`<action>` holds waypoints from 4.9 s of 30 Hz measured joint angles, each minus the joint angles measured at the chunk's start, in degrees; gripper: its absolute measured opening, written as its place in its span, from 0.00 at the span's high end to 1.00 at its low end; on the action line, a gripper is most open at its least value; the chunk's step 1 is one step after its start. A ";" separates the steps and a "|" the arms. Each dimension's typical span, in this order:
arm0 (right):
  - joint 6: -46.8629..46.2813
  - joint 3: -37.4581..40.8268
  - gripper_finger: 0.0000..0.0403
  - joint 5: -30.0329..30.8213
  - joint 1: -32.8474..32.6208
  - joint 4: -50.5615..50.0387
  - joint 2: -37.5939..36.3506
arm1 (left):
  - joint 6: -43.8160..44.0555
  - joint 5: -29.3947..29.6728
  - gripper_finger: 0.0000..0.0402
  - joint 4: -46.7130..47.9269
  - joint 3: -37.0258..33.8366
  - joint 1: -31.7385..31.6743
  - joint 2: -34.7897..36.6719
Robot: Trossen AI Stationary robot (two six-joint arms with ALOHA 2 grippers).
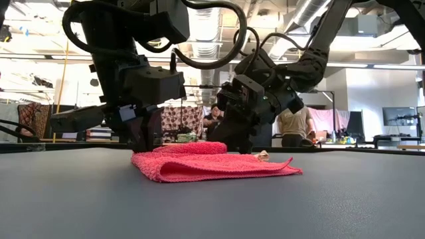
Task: Roll towel
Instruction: Roll the light red towel
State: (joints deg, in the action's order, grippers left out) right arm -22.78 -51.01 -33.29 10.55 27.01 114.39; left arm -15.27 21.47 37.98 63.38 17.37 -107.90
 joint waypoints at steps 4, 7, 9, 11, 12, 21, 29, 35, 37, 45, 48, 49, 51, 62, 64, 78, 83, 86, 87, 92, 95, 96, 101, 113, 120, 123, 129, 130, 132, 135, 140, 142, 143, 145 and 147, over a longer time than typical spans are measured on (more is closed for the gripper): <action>4.43 0.06 0.92 0.44 0.01 -0.68 0.02 | 0.15 -0.24 0.93 0.01 0.00 0.18 0.00; 9.97 0.11 0.96 2.60 -0.13 -2.42 -0.48 | 3.39 -0.89 0.85 1.04 0.59 0.20 0.60; 14.10 0.16 0.96 5.79 -0.34 -4.45 -1.14 | 5.06 -2.82 0.81 1.20 0.57 0.18 2.25; 17.41 0.16 0.95 8.64 -0.69 -5.23 -1.50 | 6.37 -5.33 0.77 1.56 0.54 -0.22 4.93; 18.86 0.16 0.94 9.56 -0.86 -5.55 -1.72 | 7.42 -6.63 0.76 1.97 0.26 -0.51 6.59; 25.71 0.16 0.95 12.18 -0.93 -5.02 -1.97 | 21.91 -10.61 0.74 -10.41 -12.13 -3.25 19.95; 27.65 0.16 0.95 13.02 -1.14 -4.47 -2.05 | 44.71 -12.82 0.74 -35.19 -32.44 -9.83 37.97; 27.79 0.16 0.95 13.01 -1.29 -4.33 -2.07 | 61.90 -21.98 0.74 -55.74 -45.56 -17.43 41.81; 27.79 0.16 0.95 13.02 -1.56 -4.28 -2.08 | 64.04 -22.80 0.73 -60.42 -47.35 -18.66 40.58; 27.78 0.16 0.95 13.08 -1.91 -4.16 -2.12 | 65.72 -28.28 0.65 -62.30 -46.79 -20.37 32.01; 27.76 0.13 0.95 13.09 -1.91 -4.16 -2.12 | 66.03 -29.86 0.60 -66.36 -46.03 -20.37 27.93; 27.78 0.13 0.95 13.10 -1.91 -4.13 -2.12 | 65.99 -30.78 0.58 -67.65 -45.82 -20.37 26.72; 27.68 0.11 0.95 13.24 -1.91 -4.14 -2.12 | 65.93 -32.09 0.56 -69.50 -45.25 -20.37 23.82; 27.34 0.11 0.95 13.80 -1.92 -4.27 -2.19 | 61.19 -37.54 0.56 -72.70 -43.85 -20.39 19.82; 27.35 0.11 0.95 13.80 -1.89 -4.27 -2.19 | 60.81 -37.55 0.59 -72.01 -43.77 -20.19 19.82; 36.46 0.11 0.95 15.51 -1.89 -4.27 -2.19 | 53.42 -33.21 0.99 -65.47 -40.41 -18.04 19.54; 44.31 0.09 0.95 18.33 -2.08 -4.21 -2.27 | 44.15 -26.99 1.00 -49.05 -32.20 -14.89 19.76; 46.52 0.07 0.95 20.50 -2.49 -4.20 -2.43 | 38.76 -20.89 1.00 -38.42 -26.60 -12.40 19.76; 46.90 0.07 0.95 20.94 -2.59 -4.47 -2.81 | 37.37 -19.07 1.00 -35.35 -24.87 -11.70 19.76; 51.16 0.09 0.95 24.64 -2.61 -6.90 -5.11 | 32.58 -9.83 1.00 -24.38 -18.12 -9.27 19.78; 54.80 0.09 0.95 28.88 -3.13 -6.99 -6.42 | 31.70 -8.13 1.00 -23.76 -17.45 -8.52 19.62; 56.33 0.09 0.95 30.26 -3.30 -6.78 -6.47 | 31.62 -7.75 1.00 -23.65 -17.45 -8.37 19.61; 64.68 0.11 0.95 37.04 -5.17 -6.72 -6.45 | 31.77 -2.81 1.00 -23.08 -18.38 -7.47 19.60; 70.68 1.23 0.96 51.24 -11.74 -3.69 -6.55 | 31.93 1.97 1.00 -24.73 -19.70 -4.00 15.54; 70.89 3.76 0.96 55.80 -15.15 -2.83 -7.52 | 29.82 7.68 1.00 -26.07 -19.70 -1.14 14.93; 70.86 5.19 0.96 57.27 -16.80 -0.98 -7.87 | 29.26 7.72 1.00 -26.24 -19.70 -0.47 14.95; 68.96 7.51 0.96 61.05 -20.13 2.44 -8.02 | 28.94 5.58 1.00 -26.75 -19.70 -0.46 14.99; 68.23 7.52 0.96 61.11 -20.70 2.38 -8.04 | 28.73 5.35 1.00 -26.94 -19.70 -0.44 14.99; 66.26 7.54 0.96 61.12 -21.74 2.00 -8.02 | 28.48 5.28 1.00 -26.96 -19.70 -0.44 14.99; 64.89 7.52 0.96 61.18 -23.35 0.76 -8.04 | 28.50 4.73 1.00 -26.97 -19.70 -0.44 14.99; 63.98 7.41 0.96 59.69 -25.06 -3.39 -7.99 | 28.01 1.87 1.00 -27.47 -19.70 -0.44 14.99; 63.05 7.41 0.96 58.74 -25.06 -4.29 -7.85 | 27.47 0.92 1.00 -27.99 -19.70 -0.44 14.99; 62.90 7.39 0.96 58.23 -25.02 -4.70 -7.85 | 26.97 0.68 1.00 -28.25 -19.70 -0.44 14.99; 62.89 7.37 0.96 58.05 -25.04 -5.41 -7.84 | 26.64 0.30 1.00 -28.56 -19.70 -0.44 14.99; 62.95 7.39 0.96 57.69 -25.08 -6.06 -7.80 | 26.57 -0.14 1.00 -28.71 -19.70 -0.44 14.99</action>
State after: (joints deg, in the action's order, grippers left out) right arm 40.17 -43.62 24.40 -14.52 20.95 106.59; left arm 11.31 21.34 9.27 43.68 16.93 -92.90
